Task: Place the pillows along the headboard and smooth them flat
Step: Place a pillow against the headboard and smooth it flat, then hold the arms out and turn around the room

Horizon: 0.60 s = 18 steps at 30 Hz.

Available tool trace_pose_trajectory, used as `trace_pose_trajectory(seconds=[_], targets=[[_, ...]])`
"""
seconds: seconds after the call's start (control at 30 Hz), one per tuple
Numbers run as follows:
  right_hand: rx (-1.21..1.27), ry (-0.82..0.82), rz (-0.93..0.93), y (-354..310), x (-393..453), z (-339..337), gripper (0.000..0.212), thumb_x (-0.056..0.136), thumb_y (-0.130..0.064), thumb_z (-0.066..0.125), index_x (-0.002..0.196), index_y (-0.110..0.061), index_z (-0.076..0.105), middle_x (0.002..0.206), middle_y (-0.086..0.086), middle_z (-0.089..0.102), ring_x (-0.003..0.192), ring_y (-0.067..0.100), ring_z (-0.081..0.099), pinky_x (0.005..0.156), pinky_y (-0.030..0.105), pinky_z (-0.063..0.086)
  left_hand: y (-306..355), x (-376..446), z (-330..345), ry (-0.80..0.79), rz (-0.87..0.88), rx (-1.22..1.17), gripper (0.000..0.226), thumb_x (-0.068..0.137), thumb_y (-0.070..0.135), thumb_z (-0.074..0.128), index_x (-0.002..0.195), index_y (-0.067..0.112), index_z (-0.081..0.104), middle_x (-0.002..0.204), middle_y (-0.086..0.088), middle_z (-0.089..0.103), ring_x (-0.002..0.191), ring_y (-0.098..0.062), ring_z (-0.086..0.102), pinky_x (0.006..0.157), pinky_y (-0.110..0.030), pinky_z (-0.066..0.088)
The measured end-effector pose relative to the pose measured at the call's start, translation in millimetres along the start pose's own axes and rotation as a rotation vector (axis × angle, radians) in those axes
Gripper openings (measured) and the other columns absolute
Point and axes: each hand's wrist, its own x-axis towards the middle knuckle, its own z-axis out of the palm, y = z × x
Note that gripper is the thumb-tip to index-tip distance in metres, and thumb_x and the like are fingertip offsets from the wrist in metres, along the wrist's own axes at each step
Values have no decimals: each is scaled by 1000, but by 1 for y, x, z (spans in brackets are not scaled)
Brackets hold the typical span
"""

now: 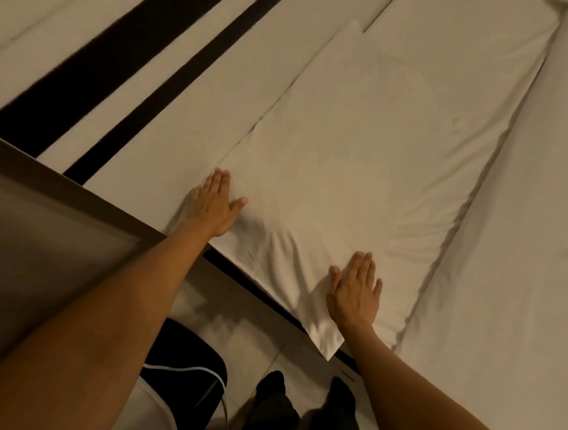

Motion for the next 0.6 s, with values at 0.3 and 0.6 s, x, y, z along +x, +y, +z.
trace_pose_trajectory(seconds=[0.3,0.6], targets=[[-93,-7,-52,1,-24,-151,67,100,-51,12,155,-14,2,163,8,-1,151,25,-3,121,45,4,62,-60,-118,-62,97,164,77,99,53,24,154,6,-3,162,-13,-9,151,-26,-3,123,-43,5],[-94,224,-94,-16,-71,-353,68,99,-55,13,154,-15,11,163,8,8,151,26,3,120,49,10,195,-126,-278,94,267,256,74,100,54,20,155,7,2,163,-14,-5,151,-29,-3,121,-50,2]])
